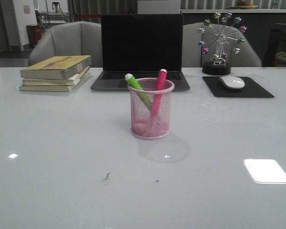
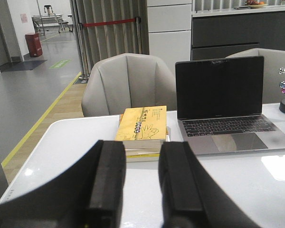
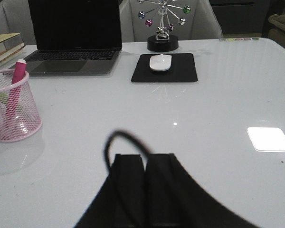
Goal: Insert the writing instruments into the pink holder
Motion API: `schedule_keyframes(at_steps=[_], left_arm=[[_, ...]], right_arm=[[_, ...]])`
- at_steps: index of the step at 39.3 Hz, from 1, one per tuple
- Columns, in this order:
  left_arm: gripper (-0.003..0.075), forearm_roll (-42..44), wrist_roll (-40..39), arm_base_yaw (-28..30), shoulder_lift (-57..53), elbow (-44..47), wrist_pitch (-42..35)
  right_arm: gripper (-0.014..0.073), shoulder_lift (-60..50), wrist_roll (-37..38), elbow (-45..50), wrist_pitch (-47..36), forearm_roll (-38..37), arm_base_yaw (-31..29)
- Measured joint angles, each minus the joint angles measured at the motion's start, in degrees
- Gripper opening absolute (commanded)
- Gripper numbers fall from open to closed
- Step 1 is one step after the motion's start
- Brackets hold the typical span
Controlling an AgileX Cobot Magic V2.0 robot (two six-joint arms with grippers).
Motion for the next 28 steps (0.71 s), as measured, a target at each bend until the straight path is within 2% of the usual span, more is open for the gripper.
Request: schedule_keyframes(at_steps=[13,16,21,28], left_arm=[[0.0266,0.0,0.0,0.0,0.0,0.0,0.0],[0.0227,0.0,0.0,0.0,0.0,0.0,0.1],[0.009,0.0,0.0,0.0,-0.2,0.0,1.2],[0.01,0.0,0.0,0.0,-1.7,0.0,2.9]], right_arm=[[0.0031,0.0,0.0,0.0,0.0,0.0,0.0],[0.0031,0.0,0.0,0.0,0.0,0.0,0.0],[0.0031,0.0,0.0,0.0,0.0,0.0,0.0],[0.0031,0.0,0.0,0.0,0.0,0.0,0.0]])
